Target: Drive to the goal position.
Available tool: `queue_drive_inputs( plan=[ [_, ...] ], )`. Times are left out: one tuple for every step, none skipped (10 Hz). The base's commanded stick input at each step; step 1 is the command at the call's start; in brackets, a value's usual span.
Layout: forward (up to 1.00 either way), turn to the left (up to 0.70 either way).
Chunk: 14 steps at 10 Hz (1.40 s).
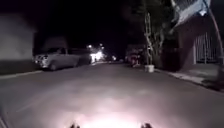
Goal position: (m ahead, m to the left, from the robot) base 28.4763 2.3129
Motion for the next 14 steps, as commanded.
queue_drive_inputs(
  plan=[
    [0.7,-0.17],
    [0.7,0.0],
    [0.7,0.0],
    [0.7,0.0],
    [0.7,0.0],
    [0.7,0.0],
    [0.7,0.0],
    [0.7,0.0],
    [0.7,0.0],
    [0.7,0.0],
    [0.7,0.0],
    [0.7,0.0],
    [0.7,0.0],
    [0.7,0.0]
  ],
)
